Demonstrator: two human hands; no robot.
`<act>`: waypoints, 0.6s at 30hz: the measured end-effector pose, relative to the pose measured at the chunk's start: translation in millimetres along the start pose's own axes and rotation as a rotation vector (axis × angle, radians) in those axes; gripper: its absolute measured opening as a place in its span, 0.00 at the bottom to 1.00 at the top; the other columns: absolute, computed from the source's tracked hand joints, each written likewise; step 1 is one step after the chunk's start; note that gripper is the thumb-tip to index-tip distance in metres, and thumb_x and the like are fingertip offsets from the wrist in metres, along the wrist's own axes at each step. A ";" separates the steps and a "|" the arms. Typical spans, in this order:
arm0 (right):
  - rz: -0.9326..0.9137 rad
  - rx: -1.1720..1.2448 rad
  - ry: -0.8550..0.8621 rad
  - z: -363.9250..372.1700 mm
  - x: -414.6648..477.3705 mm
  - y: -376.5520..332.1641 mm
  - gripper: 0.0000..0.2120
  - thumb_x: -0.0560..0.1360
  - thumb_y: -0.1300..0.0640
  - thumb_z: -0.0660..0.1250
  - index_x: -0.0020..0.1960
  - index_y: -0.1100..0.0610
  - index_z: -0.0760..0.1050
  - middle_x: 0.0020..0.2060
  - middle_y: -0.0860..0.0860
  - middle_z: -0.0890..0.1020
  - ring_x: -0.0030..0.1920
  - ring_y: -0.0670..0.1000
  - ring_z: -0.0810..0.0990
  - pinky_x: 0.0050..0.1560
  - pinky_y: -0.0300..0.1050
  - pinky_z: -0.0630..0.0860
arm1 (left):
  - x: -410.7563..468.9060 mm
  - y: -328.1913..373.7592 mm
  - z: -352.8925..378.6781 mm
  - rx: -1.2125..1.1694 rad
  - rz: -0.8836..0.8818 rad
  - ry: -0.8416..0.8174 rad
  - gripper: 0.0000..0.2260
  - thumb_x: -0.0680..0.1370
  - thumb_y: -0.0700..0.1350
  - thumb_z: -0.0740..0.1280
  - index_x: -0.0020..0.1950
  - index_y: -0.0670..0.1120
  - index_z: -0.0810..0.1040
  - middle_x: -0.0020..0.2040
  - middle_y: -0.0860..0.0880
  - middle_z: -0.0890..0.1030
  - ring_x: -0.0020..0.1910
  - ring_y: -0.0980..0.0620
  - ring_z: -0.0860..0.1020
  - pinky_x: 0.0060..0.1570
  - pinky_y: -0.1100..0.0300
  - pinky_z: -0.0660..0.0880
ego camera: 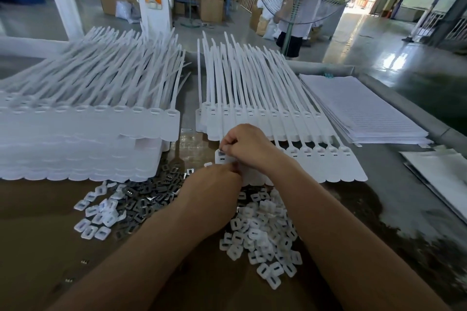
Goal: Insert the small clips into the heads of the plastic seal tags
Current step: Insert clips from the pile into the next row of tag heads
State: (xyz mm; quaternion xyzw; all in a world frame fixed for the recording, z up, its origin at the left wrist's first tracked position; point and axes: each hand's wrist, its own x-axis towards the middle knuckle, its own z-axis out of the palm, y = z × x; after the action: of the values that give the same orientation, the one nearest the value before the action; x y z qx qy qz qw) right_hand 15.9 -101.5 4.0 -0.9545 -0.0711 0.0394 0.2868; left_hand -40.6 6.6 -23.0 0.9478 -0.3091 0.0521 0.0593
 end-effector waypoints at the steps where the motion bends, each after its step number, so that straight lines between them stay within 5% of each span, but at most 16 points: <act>1: 0.000 -0.020 -0.008 0.9 0.6 0.8 0.09 0.73 0.66 0.62 0.44 0.66 0.81 0.46 0.55 0.83 0.40 0.50 0.79 0.37 0.37 0.72 | -0.4 0.3 0.0 0.003 0.000 0.001 0.13 0.76 0.39 0.55 0.57 0.47 0.74 0.57 0.51 0.73 0.51 0.52 0.74 0.41 0.64 0.63; 5: -0.017 -0.087 0.005 4.0 0.2 0.2 0.09 0.71 0.68 0.61 0.44 0.69 0.79 0.49 0.61 0.82 0.49 0.57 0.79 0.48 0.49 0.77 | -1.3 1.5 -1.1 0.003 -0.008 0.002 0.13 0.76 0.39 0.55 0.57 0.46 0.74 0.57 0.50 0.74 0.52 0.51 0.74 0.41 0.63 0.63; 10: -0.010 -0.004 0.071 4.8 -3.8 4.2 0.06 0.71 0.65 0.65 0.41 0.56 0.78 0.34 0.44 0.76 0.43 0.48 0.76 0.45 0.44 0.75 | -0.2 2.4 0.2 -0.021 -0.013 0.012 0.16 0.76 0.39 0.55 0.62 0.48 0.73 0.59 0.51 0.73 0.53 0.52 0.74 0.43 0.63 0.67; 18: 0.031 0.013 0.100 6.2 -0.7 5.2 0.11 0.70 0.64 0.66 0.35 0.49 0.73 0.34 0.42 0.73 0.48 0.48 0.76 0.49 0.46 0.75 | 0.7 4.5 0.6 -0.023 -0.021 0.010 0.15 0.77 0.39 0.55 0.61 0.48 0.73 0.59 0.51 0.74 0.53 0.52 0.74 0.47 0.61 0.70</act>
State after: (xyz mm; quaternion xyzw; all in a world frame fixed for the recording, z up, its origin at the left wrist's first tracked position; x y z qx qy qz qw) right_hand 15.0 -102.5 -4.0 -0.9545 -0.0419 -0.0034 0.2954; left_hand -42.7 2.5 -23.1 0.9500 -0.2992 0.0528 0.0723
